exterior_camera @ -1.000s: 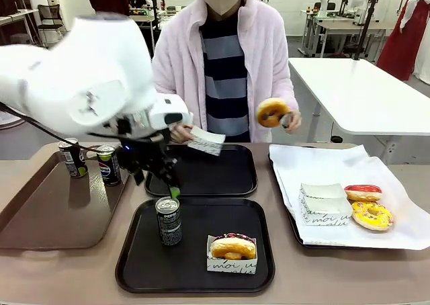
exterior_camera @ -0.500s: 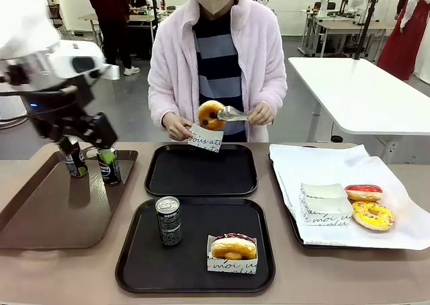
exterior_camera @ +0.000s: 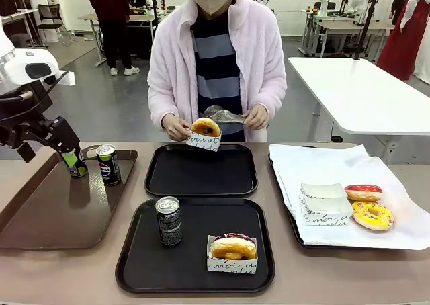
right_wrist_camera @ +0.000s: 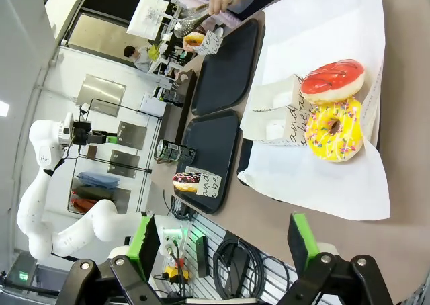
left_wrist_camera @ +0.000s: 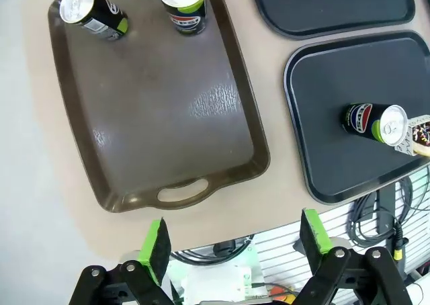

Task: Set up donuts and drinks on trays.
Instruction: Pick up one Pepsi coke from the Handle tray and place it on the Flat Tray without a Pepsi coke.

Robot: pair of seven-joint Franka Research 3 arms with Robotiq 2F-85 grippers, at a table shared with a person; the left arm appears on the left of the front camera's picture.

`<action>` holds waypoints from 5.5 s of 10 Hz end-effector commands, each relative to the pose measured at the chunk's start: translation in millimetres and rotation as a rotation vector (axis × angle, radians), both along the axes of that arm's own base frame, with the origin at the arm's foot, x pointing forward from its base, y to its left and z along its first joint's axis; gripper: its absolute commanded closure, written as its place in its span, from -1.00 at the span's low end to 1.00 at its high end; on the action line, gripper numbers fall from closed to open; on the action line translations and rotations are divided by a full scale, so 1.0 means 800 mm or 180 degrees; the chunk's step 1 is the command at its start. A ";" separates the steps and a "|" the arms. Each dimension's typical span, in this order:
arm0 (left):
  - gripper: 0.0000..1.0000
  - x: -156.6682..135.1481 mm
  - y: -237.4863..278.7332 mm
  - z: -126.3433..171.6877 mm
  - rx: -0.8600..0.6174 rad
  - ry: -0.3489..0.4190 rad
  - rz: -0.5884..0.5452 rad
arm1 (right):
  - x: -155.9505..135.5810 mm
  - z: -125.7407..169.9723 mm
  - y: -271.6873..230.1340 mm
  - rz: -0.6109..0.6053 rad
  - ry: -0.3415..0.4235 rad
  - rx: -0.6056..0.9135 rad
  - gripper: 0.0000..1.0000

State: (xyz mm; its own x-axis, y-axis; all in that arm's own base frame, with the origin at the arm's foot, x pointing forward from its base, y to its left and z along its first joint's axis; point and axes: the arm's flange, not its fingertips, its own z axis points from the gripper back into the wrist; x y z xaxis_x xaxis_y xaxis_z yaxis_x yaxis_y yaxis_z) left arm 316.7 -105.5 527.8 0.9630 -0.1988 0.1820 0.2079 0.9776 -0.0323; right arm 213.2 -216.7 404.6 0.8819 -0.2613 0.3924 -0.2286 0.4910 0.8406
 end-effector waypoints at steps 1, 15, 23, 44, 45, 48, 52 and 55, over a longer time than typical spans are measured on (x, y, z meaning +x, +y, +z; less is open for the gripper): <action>-1.00 -0.001 -0.008 0.004 -0.0023 -0.0015 -0.0054 | 0.000 -0.001 0.002 0.0006 -0.0051 0.0030 -1.00; -1.00 0.262 0.051 -0.064 0.0191 0.0026 0.1050 | 0.000 -0.001 0.002 0.0006 -0.0051 0.0030 -1.00; -1.00 0.281 0.117 -0.094 0.0123 0.0176 0.1287 | 0.000 -0.001 0.002 0.0006 -0.0051 0.0030 -1.00; -1.00 0.330 0.144 -0.177 -0.0176 0.0430 0.1017 | 0.000 -0.001 0.002 0.0006 -0.0051 0.0030 -1.00; -1.00 0.330 0.144 -0.179 -0.0167 0.0457 0.1029 | 0.000 -0.001 0.002 0.0006 -0.0051 0.0030 -1.00; -0.37 0.330 0.145 -0.184 -0.0142 0.0419 0.0980 | 0.000 -0.001 0.002 0.0006 -0.0051 0.0030 -1.00; 0.50 0.329 0.146 -0.179 -0.0124 0.0473 0.1001 | 0.000 -0.001 0.002 0.0006 -0.0051 0.0030 -1.00; 1.00 0.315 0.137 -0.154 -0.0092 0.0455 0.0976 | 0.000 -0.001 0.002 0.0006 -0.0051 0.0030 -1.00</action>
State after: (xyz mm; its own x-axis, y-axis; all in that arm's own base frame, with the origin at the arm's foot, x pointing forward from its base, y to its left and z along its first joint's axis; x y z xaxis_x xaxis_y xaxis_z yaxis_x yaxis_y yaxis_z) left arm 579.0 5.5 389.3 0.9925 0.1180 0.0321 -0.1156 0.9910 -0.0680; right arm 213.3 -216.5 404.8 0.8821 -0.2607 0.3923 -0.2285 0.4914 0.8404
